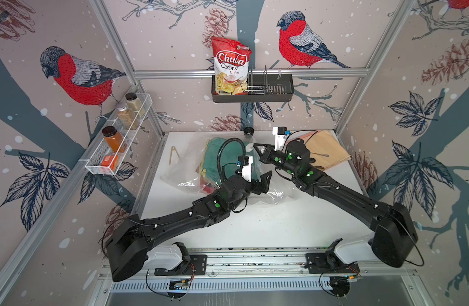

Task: Take the trousers out of the vacuum bag
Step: Open the vacuum bag at the center of the board.

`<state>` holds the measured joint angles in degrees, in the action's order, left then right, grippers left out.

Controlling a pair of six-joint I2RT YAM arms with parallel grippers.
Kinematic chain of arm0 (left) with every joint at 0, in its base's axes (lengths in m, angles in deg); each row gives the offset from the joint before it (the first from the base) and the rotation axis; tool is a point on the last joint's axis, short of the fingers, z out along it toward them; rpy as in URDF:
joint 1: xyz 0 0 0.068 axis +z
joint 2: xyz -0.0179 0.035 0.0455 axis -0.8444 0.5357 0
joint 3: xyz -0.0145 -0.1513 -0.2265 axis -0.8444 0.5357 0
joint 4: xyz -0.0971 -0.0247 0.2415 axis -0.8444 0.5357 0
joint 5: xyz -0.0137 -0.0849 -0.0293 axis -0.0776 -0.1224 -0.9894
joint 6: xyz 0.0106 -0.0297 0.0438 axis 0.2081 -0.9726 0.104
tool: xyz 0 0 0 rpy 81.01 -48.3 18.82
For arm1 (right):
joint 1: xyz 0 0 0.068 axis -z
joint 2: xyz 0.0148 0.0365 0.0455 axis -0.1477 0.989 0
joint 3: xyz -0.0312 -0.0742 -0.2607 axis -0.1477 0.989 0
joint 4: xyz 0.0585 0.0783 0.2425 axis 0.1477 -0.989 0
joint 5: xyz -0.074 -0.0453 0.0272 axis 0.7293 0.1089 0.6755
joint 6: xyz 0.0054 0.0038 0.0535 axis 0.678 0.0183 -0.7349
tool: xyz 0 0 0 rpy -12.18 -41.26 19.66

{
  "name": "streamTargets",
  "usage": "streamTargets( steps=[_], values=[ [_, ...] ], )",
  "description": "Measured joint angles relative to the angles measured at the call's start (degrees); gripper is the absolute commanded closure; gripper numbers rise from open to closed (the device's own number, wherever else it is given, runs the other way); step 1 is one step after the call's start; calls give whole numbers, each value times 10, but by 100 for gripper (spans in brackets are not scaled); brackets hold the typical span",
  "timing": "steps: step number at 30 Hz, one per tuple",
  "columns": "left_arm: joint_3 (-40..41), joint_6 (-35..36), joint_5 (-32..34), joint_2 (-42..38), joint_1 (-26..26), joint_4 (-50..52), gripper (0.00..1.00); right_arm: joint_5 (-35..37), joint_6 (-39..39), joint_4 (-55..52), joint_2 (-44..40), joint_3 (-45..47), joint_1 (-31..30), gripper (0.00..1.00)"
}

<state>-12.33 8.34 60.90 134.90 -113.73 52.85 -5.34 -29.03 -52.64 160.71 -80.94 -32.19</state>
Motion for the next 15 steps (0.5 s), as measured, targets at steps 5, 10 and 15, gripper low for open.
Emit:
streamTargets(
  steps=[5, 10, 15],
  values=[
    [-7, -10, 16, 33, 0, -6, 22, 8, -1, -2, -27, 14, 5, 100],
    [-8, -11, 31, 45, 0, -13, 35, 9, -3, 1, -47, 31, 6, 100],
    [-12, -7, 29, 50, -2, -27, 62, 12, -5, 0, -63, 43, 11, 100]
  ],
)
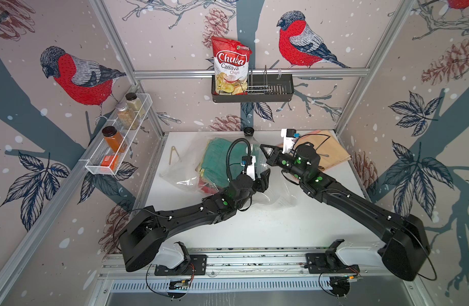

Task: Take the trousers out of the vacuum bag
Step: Open the vacuum bag at the center of the board.

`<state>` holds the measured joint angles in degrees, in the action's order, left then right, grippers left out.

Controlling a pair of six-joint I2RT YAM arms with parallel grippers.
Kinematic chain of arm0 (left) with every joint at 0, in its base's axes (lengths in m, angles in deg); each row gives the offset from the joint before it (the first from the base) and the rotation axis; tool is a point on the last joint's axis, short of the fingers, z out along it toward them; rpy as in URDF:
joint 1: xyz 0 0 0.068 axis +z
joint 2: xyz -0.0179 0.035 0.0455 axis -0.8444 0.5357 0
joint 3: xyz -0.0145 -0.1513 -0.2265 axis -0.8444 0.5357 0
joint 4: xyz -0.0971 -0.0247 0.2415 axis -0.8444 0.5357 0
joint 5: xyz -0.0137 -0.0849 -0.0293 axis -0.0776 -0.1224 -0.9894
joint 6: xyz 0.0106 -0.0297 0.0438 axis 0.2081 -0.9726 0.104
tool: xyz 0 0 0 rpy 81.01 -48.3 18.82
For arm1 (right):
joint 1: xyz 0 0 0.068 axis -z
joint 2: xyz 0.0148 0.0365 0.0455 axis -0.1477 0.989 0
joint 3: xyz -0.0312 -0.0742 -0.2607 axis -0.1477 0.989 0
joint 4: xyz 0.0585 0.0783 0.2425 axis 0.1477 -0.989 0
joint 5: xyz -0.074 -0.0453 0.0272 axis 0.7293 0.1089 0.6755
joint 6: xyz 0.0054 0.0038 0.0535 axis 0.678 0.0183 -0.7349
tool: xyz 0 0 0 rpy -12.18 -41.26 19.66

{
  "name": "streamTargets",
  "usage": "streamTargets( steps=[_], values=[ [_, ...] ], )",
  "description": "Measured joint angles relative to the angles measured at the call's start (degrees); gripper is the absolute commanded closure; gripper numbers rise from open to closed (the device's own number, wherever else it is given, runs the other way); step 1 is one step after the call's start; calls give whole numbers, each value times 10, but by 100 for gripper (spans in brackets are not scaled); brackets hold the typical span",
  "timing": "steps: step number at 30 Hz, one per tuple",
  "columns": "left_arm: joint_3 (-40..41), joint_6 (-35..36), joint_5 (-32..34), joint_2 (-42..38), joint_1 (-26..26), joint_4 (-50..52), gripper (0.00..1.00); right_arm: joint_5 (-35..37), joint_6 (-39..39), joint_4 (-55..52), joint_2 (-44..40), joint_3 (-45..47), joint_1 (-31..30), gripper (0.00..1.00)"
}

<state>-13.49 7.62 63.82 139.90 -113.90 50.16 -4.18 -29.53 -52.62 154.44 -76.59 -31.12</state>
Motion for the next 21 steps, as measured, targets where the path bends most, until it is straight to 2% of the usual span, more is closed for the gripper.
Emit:
streamTargets(
  steps=[6, 11, 12, 15, 18, 21],
  values=[
    [-1, 15, -3, -32, 0, 3, 98, -1, -2, -6, -6, 1, -1, 100],
    [5, 27, -2, -84, 1, 46, 100, -21, 1, -13, -5, 1, -2, 99],
    [7, 30, -2, -95, 2, 58, 100, -27, 2, -15, -4, 1, -3, 93],
    [19, 30, -1, -122, 4, 88, 100, -35, 7, -28, -3, 1, -4, 50],
    [27, 39, -1, -143, 12, 112, 100, -21, 25, -53, -5, 1, -1, 42],
    [29, 39, -13, -152, 30, 130, 100, -2, 47, -99, -24, 3, -6, 41]
  ],
)
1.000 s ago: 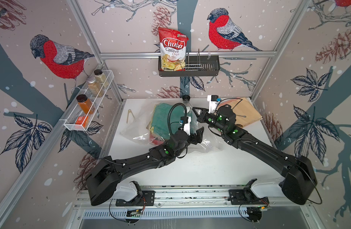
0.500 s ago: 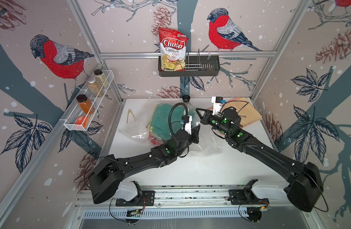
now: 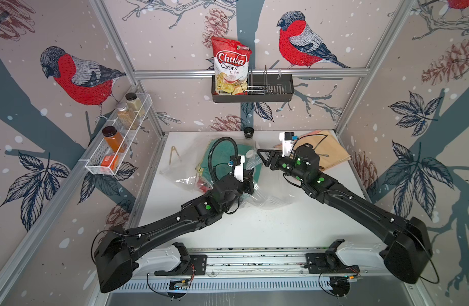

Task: Take the trousers out of the vacuum bag
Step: Open the vacuum bag at the center of the board.

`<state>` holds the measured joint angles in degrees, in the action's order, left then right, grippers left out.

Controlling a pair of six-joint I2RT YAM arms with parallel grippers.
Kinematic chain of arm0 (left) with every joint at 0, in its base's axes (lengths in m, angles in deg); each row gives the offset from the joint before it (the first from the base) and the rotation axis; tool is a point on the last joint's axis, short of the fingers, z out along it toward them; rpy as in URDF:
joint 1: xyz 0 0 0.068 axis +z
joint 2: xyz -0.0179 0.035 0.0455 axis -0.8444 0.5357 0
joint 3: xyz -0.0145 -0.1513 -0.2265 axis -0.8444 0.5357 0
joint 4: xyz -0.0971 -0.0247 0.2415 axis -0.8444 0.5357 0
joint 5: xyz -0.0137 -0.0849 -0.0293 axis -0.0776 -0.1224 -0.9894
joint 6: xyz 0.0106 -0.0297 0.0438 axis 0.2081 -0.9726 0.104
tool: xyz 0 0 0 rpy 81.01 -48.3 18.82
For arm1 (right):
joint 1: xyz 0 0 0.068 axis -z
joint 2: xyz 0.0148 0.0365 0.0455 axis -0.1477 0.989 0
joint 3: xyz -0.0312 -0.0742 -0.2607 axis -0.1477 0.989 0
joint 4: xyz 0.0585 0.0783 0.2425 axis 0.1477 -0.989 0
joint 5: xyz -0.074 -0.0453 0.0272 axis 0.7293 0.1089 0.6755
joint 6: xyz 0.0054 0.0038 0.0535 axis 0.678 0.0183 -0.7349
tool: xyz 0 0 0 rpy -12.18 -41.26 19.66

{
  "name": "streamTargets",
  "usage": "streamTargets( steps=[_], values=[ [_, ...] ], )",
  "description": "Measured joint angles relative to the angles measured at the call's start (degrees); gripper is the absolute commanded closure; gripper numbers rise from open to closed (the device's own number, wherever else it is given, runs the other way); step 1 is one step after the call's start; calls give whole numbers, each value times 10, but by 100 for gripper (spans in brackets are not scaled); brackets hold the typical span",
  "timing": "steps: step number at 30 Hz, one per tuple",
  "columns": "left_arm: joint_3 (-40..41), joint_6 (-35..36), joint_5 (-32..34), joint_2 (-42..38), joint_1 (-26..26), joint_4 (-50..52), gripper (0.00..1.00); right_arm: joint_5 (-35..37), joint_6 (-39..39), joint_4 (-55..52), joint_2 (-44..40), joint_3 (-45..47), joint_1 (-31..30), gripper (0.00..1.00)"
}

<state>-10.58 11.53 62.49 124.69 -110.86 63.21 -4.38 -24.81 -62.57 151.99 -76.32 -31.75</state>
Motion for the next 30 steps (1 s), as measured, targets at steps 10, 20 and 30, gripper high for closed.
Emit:
streamTargets(
  steps=[10, 20, 30],
  values=[
    [-22, 35, -34, -39, 65, 70, 100, 65, 11, -120, -97, 29, -51, 47],
    [-37, 49, -78, -55, 67, 92, 100, 53, -31, -83, -38, 114, -15, 44],
    [-86, 76, -109, -29, 67, 96, 100, -84, -92, 76, 101, 156, 65, 45]
  ],
)
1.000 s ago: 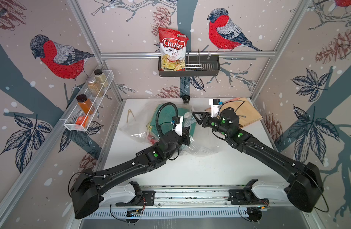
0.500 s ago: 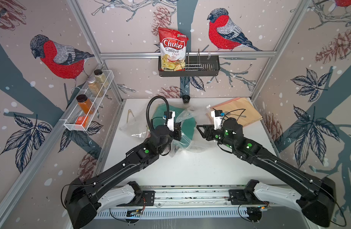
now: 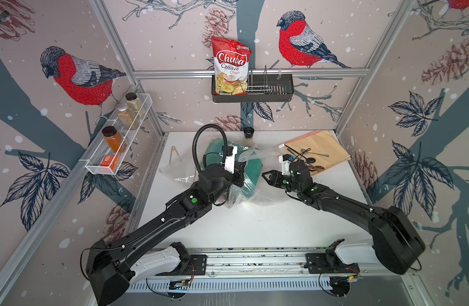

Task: Take the trousers out of the vacuum bag
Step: Open the vacuum bag at the center of the board, then take out the trousers from the vacuum bag.

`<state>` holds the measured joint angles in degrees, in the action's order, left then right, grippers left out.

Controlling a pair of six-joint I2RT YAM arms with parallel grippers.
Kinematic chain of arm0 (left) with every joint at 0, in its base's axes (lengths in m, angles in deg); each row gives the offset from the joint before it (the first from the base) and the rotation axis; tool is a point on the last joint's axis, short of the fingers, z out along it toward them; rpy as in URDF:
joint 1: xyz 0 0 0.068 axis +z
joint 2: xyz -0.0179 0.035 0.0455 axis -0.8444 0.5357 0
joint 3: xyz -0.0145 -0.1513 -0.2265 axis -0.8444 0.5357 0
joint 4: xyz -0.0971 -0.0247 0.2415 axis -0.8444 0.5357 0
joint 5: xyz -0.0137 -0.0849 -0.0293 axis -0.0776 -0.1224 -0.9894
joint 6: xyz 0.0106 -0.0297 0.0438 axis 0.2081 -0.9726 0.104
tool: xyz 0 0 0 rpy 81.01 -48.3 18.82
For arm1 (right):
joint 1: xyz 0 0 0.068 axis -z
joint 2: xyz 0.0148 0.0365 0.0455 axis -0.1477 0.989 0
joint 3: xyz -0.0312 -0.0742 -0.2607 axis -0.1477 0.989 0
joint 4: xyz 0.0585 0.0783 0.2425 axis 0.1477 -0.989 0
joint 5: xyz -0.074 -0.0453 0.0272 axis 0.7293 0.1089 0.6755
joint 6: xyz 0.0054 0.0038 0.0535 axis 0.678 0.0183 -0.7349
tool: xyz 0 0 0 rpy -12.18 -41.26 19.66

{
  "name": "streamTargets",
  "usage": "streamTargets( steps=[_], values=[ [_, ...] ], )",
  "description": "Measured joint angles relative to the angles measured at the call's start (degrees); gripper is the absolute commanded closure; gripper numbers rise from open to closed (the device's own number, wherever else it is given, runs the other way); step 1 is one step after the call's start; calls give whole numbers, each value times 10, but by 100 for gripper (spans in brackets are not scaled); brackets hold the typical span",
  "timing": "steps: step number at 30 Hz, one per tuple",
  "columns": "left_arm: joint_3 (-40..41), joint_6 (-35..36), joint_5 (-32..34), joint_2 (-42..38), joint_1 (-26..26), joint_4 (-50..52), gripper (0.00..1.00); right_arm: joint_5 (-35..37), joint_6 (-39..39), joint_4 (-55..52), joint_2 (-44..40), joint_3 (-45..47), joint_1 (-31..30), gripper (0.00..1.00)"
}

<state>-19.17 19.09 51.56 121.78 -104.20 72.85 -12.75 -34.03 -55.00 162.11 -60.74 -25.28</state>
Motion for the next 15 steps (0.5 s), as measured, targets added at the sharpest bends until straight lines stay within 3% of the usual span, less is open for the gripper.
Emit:
streamTargets(
  steps=[8, 15],
  values=[
    [-42, 21, -29, 58, 0, -14, 100, -64, -43, 114, 82, -1, 5, 48],
    [-54, 25, -42, 80, 0, -32, 100, -66, -63, 161, 112, -4, -11, 49]
  ],
)
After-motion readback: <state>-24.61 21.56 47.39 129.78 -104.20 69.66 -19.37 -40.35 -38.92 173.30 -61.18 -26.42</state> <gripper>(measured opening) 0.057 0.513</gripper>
